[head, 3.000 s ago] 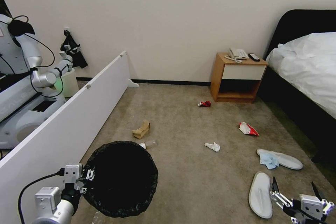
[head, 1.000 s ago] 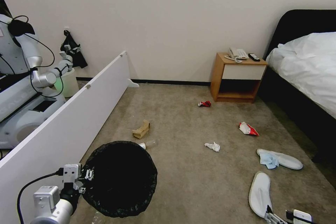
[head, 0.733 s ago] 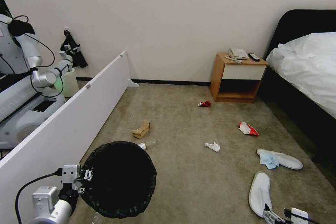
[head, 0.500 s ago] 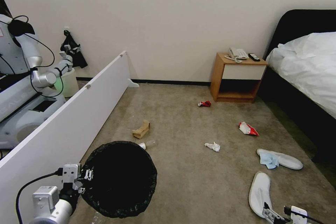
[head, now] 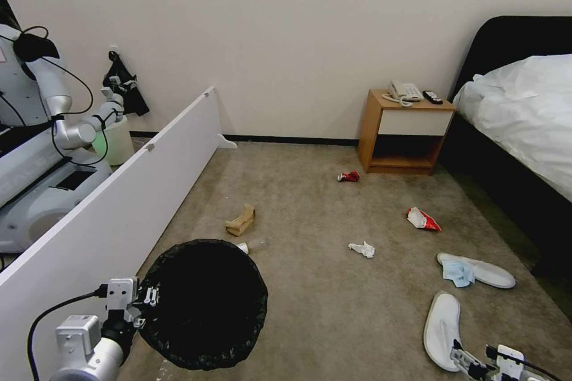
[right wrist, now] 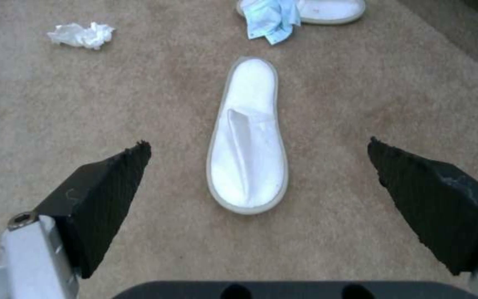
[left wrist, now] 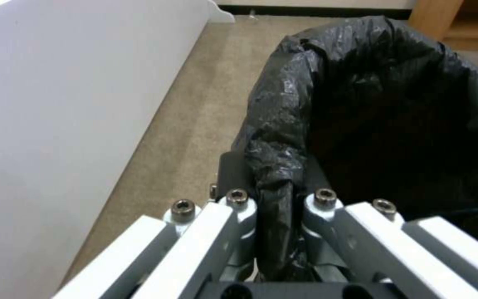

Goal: Pick up the trash bin, then pick up the garbage from the floor and place it into the trash bin.

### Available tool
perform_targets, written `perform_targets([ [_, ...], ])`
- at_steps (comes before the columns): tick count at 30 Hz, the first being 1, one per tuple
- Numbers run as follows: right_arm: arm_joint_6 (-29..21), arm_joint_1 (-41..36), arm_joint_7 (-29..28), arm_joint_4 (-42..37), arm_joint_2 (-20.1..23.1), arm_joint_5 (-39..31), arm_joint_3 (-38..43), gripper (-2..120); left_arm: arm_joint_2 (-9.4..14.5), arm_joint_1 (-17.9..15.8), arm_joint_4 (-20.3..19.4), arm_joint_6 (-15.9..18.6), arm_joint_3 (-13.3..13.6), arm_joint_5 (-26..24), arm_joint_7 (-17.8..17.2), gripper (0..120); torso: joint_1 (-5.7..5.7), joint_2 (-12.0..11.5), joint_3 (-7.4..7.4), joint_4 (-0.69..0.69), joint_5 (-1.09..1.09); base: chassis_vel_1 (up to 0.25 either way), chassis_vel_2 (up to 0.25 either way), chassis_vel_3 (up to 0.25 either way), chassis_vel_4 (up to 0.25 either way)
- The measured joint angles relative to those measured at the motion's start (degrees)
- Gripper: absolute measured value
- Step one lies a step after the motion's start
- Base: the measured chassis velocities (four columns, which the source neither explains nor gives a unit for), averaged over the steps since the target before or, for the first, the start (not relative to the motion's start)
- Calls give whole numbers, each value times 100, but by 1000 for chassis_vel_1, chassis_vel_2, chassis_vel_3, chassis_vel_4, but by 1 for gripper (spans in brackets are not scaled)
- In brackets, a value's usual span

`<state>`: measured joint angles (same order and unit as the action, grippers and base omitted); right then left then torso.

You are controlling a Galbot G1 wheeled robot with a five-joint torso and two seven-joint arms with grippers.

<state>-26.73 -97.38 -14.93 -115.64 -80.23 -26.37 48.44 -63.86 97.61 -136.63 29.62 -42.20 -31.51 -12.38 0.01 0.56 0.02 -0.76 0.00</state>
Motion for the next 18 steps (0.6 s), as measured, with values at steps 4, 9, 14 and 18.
perform_targets([
  [4,4,8,0,72,97,-28,-22,100,0,31,-20,2,-14,0,0,5,0,0,0,0,1,0,0,0,0],
  [9,8,8,-1,168,254,-92,-63,100,-20,106,-45,3,-29,21,0,5,0,0,0,0,0,0,0,0,0],
  [14,12,111,-1,349,354,-104,-163,100,-44,154,-73,8,-43,55,0,5,0,0,0,0,1,0,0,0,0],
  [18,13,253,-1,512,389,-108,-233,100,-51,179,-101,16,-53,70,-5,5,0,0,0,0,1,0,0,0,0],
])
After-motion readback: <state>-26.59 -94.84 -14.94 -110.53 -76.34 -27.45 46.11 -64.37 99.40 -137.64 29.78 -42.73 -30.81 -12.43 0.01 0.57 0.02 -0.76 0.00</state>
